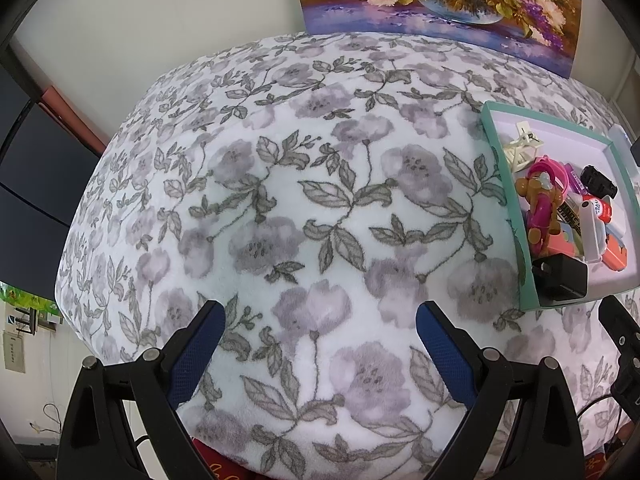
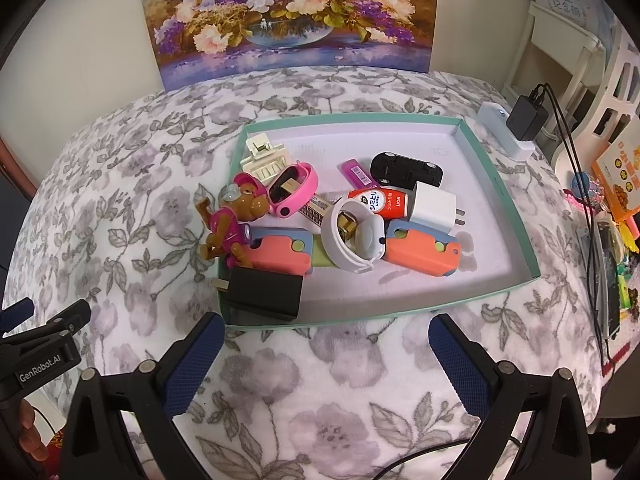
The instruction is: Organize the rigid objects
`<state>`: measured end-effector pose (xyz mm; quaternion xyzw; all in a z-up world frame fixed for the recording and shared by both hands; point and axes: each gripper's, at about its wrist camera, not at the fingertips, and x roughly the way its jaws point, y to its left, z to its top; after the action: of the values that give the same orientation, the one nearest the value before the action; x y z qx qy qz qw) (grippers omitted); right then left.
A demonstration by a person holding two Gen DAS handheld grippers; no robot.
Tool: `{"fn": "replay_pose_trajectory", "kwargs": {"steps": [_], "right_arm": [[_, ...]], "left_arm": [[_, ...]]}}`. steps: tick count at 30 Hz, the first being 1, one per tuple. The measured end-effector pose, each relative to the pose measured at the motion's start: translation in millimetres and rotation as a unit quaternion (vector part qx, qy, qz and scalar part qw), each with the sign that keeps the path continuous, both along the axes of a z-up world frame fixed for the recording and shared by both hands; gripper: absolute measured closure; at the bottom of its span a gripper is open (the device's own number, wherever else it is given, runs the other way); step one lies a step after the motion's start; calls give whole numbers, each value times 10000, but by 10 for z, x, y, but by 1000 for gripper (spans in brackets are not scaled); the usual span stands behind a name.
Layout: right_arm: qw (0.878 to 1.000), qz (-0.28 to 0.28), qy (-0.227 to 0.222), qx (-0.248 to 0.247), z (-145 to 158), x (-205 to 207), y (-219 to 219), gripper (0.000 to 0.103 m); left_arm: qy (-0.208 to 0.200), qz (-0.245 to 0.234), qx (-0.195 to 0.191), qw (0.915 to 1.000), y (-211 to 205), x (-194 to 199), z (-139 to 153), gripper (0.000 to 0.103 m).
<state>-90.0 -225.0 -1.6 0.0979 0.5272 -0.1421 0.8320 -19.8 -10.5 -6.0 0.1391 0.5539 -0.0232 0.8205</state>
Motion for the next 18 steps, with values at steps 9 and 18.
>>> {"fn": "replay_pose_trajectory", "kwargs": {"steps": [9, 18], "right_arm": [[10000, 18, 23, -6, -22, -5, 3, 0], [10000, 29, 39, -14, -26, -4, 6, 0]], "left_arm": [[6, 1, 1, 10000, 8, 3, -4, 7], [9, -11, 6, 10000, 6, 14, -4, 7]]}}
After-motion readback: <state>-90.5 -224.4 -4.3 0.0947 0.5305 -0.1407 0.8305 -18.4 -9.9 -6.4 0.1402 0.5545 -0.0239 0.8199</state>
